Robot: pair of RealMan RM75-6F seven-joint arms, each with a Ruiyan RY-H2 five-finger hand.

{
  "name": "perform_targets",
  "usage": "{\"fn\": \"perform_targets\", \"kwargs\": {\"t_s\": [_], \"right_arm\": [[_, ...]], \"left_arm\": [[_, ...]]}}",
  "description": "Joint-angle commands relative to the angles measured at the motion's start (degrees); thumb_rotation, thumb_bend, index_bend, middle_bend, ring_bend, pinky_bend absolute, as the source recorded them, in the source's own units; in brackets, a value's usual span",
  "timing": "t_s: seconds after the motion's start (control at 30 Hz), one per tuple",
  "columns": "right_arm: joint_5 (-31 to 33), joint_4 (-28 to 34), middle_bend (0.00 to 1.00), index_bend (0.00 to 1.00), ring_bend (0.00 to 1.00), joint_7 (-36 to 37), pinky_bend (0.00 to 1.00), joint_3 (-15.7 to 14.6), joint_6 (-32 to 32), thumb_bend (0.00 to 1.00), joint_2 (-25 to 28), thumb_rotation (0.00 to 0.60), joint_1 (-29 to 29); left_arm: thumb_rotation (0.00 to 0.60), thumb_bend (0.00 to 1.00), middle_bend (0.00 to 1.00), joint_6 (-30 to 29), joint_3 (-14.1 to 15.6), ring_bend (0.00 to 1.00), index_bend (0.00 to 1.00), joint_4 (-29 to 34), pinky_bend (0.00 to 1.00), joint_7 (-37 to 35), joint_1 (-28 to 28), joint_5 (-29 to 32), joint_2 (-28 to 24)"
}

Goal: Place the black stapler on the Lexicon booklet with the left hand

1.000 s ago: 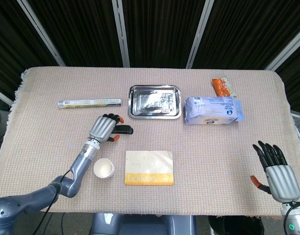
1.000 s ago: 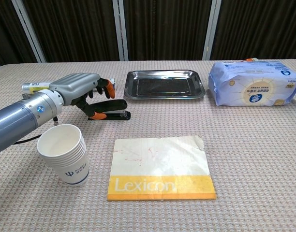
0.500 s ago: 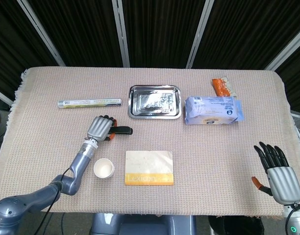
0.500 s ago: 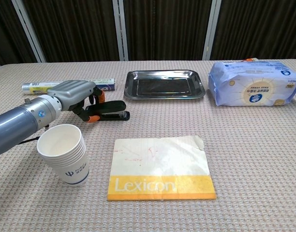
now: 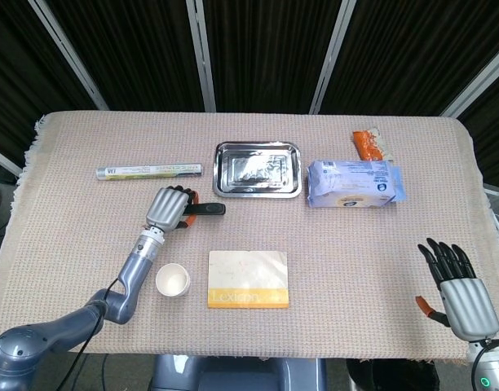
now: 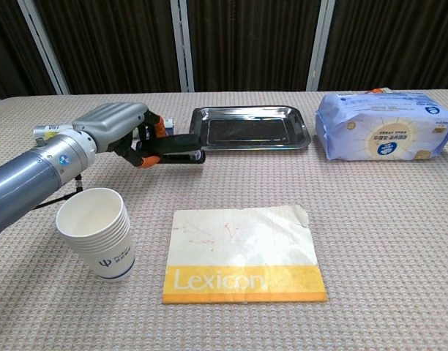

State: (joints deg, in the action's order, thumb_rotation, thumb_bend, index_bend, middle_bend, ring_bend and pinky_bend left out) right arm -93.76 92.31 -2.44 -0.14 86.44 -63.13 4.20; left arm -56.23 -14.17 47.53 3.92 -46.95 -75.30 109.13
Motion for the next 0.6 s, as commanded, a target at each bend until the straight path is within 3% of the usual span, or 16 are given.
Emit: {"fn": "perform_targets", "kwargs": {"t_s": [0.03, 0.23, 0.6], "right_arm": [[-0.10, 0.07, 0.00, 0.00, 0.00, 0.03, 0.00, -0.05, 0.07, 0.19, 0.04, 0.599, -0.04], [-0.40, 0.32, 0.00, 0.00, 0.00, 0.63, 0.00, -0.10, 0.55, 0.19, 0.37, 0.597, -0.22], [-1.32, 0.29, 0.00, 0.00, 0.00, 2.25, 0.00, -0.24, 1.70, 0.19, 0.96, 0.597, -0.58]], "left_arm": [[0.600, 0.48, 0.48, -3.40, -0.25, 0.39, 0.61, 4.21, 0.48, -1.53, 0.12, -2.16, -2.01], [0.600, 0.48, 0.48, -5.96, -1.52, 0.40, 0.61, 11.27, 0.49, -0.82, -0.70, -3.31, -4.48], [0.600, 0.45, 0.48, -1.18, -3.80, 0.40, 0.60, 26.59, 0.49, 1.67, -4.18, -0.32, -6.32]]}}
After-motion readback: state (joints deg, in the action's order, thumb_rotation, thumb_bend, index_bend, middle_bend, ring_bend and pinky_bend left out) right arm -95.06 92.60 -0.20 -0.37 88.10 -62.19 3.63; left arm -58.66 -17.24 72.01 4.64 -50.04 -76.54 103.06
